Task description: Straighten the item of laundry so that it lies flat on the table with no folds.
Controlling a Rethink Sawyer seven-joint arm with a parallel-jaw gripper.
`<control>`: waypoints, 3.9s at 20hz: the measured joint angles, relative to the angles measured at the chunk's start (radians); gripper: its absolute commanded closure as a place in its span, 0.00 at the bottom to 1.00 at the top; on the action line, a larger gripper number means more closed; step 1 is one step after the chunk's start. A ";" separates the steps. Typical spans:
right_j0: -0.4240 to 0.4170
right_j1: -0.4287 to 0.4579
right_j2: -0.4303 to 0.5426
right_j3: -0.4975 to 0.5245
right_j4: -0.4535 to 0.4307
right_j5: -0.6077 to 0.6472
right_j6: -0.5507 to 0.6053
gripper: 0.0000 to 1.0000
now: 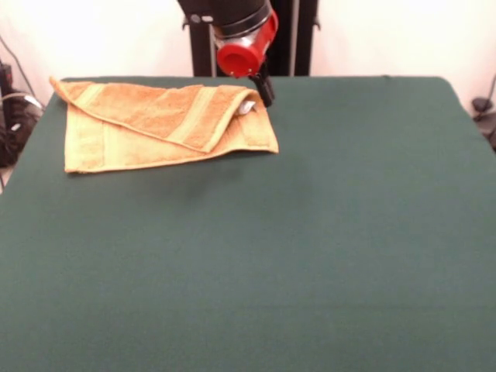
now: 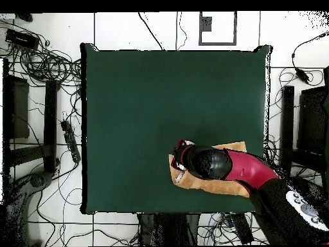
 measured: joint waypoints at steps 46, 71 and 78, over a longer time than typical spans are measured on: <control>0.316 0.115 -0.400 -0.250 0.139 0.021 0.000 1.00; 0.378 0.099 -0.498 -0.270 0.241 0.101 0.000 1.00; 0.378 0.068 -0.498 -0.269 0.277 0.101 0.000 1.00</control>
